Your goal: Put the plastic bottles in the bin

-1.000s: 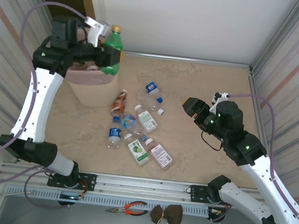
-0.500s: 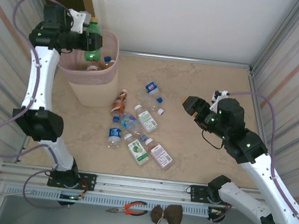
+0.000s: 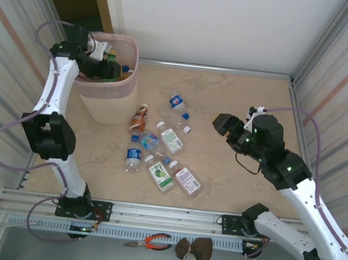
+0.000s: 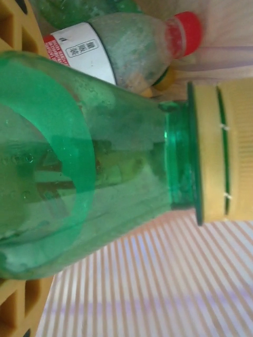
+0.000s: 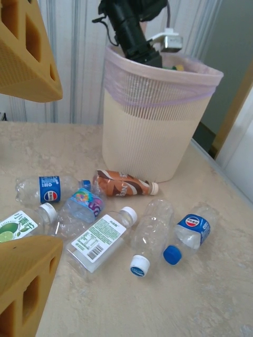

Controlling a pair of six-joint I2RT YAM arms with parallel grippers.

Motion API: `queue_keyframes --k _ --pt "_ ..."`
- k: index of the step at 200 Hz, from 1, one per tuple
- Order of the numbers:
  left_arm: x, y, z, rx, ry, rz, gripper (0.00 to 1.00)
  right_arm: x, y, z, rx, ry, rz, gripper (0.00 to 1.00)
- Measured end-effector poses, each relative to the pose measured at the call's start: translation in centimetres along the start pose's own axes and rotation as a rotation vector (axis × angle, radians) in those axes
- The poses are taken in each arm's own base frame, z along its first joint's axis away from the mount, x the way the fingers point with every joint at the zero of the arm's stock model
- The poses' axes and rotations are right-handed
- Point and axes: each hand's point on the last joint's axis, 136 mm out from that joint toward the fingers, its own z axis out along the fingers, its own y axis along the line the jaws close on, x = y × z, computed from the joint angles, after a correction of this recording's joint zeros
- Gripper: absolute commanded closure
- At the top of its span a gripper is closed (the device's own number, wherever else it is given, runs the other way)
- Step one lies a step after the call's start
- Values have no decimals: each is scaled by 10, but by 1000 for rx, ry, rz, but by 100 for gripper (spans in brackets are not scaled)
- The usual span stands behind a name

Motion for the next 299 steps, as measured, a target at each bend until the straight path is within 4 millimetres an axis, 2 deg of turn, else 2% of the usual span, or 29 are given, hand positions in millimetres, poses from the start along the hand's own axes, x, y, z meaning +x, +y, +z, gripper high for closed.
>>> queue_keyframes --k 56,110,154,212,256,299 --pt "18 14 27 -11 62 -29 36 -2 0 -6 -6 -16 -1 34" --pt "16 14 30 -3 50 -24 24 1 -6 -5 11 -9 0 34" --pt "12 12 26 -8 27 -13 19 1 -7 -5 14 -9 0 33" --pt "8 12 11 -41 -2 -5 17 2 -9 -1 28 -1 -11 33" --pt "1 -1 -20 -58 -66 25 16 3 -16 13 69 18 -48 30" --pt "1 -12 -44 -65 -101 40 16 -9 -15 31 101 22 -102 29"
